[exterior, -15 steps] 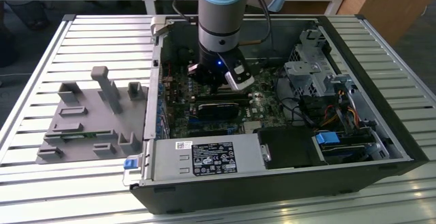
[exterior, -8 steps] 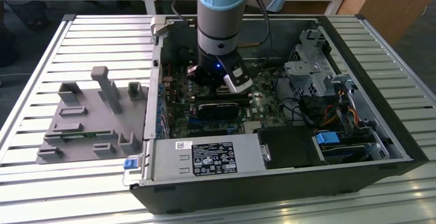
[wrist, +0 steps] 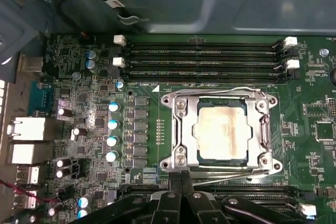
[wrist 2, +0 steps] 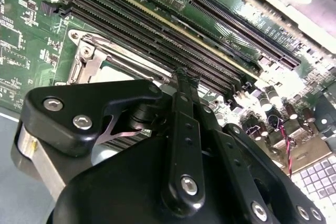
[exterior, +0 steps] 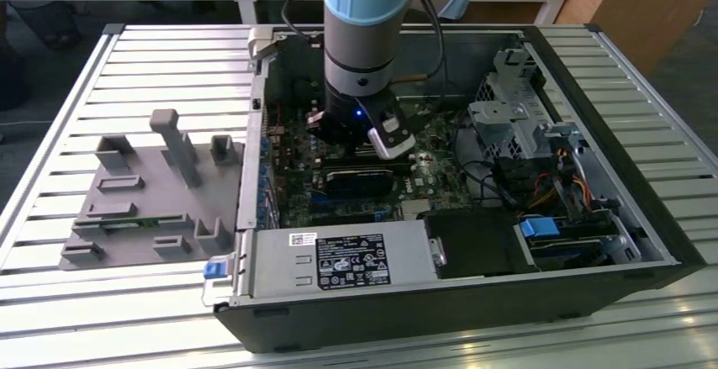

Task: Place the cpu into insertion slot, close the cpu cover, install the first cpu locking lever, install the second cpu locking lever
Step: 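Install the second cpu locking lever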

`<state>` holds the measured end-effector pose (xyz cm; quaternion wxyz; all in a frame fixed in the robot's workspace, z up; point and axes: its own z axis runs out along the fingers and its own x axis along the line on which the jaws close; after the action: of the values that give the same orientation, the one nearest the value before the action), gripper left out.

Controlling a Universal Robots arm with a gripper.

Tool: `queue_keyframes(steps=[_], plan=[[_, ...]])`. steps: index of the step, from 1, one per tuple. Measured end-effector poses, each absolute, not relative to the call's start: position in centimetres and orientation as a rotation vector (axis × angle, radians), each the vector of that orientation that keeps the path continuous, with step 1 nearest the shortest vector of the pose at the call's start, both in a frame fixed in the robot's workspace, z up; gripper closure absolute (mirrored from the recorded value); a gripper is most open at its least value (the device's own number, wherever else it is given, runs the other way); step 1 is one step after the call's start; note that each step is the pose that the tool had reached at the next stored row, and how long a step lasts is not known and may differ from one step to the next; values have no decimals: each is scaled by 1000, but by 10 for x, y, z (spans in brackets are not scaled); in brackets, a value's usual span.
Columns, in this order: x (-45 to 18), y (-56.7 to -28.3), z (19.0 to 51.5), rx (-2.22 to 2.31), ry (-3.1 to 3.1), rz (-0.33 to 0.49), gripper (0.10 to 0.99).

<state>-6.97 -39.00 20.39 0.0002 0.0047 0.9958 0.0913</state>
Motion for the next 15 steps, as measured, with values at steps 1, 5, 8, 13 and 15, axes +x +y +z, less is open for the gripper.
queue_keyframes(steps=[1,5,8,13,15], plan=[[-70,-391,204,15,3128,291,980],[-72,-391,202,15,3126,306,980],[-73,-391,200,15,3125,317,980],[-73,-391,198,15,3124,329,980],[-73,-391,197,15,3123,336,980]])
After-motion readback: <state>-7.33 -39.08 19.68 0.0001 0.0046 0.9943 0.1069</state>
